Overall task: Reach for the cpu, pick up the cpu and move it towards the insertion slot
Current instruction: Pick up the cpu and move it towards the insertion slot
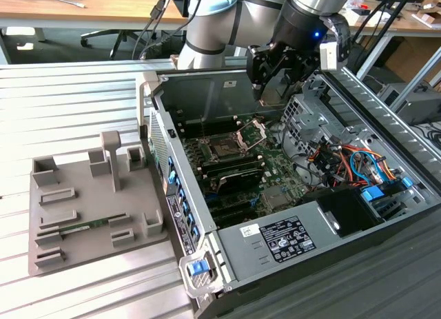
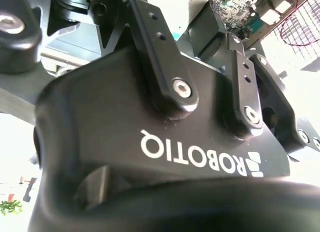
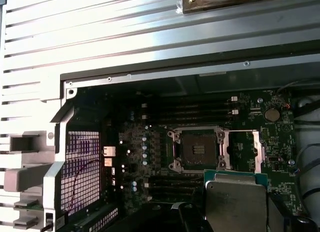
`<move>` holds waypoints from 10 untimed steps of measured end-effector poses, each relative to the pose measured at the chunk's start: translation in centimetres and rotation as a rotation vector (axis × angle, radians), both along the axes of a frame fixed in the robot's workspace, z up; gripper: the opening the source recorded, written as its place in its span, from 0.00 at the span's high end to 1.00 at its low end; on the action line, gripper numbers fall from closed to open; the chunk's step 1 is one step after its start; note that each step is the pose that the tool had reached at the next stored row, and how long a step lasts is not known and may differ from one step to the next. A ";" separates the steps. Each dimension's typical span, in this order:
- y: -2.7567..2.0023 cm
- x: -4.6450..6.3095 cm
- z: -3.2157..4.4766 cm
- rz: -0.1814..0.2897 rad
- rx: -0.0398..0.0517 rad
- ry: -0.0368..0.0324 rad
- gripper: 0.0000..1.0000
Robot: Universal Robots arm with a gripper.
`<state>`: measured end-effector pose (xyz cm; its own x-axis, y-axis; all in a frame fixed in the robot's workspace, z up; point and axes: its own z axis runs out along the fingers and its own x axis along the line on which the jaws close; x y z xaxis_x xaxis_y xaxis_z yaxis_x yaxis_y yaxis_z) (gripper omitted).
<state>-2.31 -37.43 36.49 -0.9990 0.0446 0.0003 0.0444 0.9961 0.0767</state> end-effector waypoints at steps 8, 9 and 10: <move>0.03 0.0 -0.44 0.000 0.0000 0.0000 0.45; 0.04 0.0 -0.49 0.000 0.0000 0.0000 0.45; 0.04 0.0 -0.52 0.000 0.0000 0.0000 0.45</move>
<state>-2.31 -37.38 35.97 -0.9990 0.0448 0.0003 0.0447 0.9961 0.0767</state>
